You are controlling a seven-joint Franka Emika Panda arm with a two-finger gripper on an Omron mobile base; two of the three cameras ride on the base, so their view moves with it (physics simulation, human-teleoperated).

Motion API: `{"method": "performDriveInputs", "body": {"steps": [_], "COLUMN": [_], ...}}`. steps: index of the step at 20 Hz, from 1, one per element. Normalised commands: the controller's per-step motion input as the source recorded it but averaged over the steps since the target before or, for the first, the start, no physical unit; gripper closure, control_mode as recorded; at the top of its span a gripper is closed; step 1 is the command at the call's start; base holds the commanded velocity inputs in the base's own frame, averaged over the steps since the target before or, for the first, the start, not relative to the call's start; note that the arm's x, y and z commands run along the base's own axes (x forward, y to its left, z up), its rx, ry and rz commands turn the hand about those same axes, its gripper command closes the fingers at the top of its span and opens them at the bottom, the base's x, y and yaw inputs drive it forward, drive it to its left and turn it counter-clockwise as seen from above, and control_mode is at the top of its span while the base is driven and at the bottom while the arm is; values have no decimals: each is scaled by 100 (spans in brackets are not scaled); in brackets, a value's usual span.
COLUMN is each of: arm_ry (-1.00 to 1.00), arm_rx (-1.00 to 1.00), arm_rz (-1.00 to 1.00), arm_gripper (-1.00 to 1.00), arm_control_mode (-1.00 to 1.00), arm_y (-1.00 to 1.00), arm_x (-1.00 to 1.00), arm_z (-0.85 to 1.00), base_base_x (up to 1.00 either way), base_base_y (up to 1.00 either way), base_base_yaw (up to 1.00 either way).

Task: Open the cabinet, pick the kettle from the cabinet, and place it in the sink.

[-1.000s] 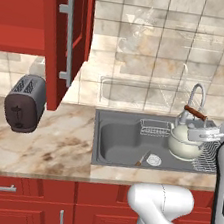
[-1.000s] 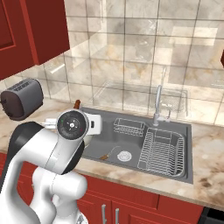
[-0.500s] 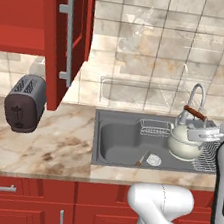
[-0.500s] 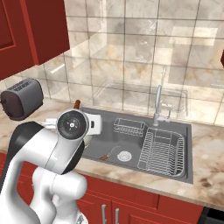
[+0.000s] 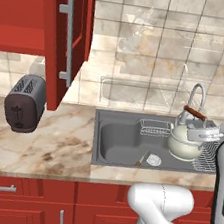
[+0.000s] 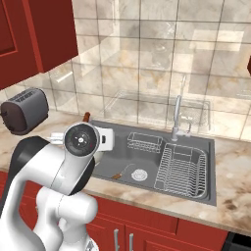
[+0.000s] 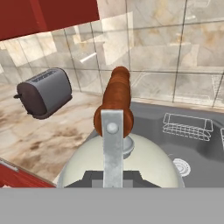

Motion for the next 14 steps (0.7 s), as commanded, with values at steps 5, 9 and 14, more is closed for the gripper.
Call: {"method": "performDriveInputs", "body": {"steps": [5, 9, 14], "arm_ry": [2, 2, 3], "arm_rx": [1, 1, 0], "arm_rz": [0, 4, 8], "arm_gripper": [100, 100, 100], "arm_control_mode": [-100, -100, -100], "arm_y": [-10, -10, -8], "arm_x": [14, 25, 27], "arm_z": [0, 0, 0], "base_base_x": [0, 0, 0], "base_base_y": [0, 0, 0], "base_base_yaw": [0, 0, 0]}}
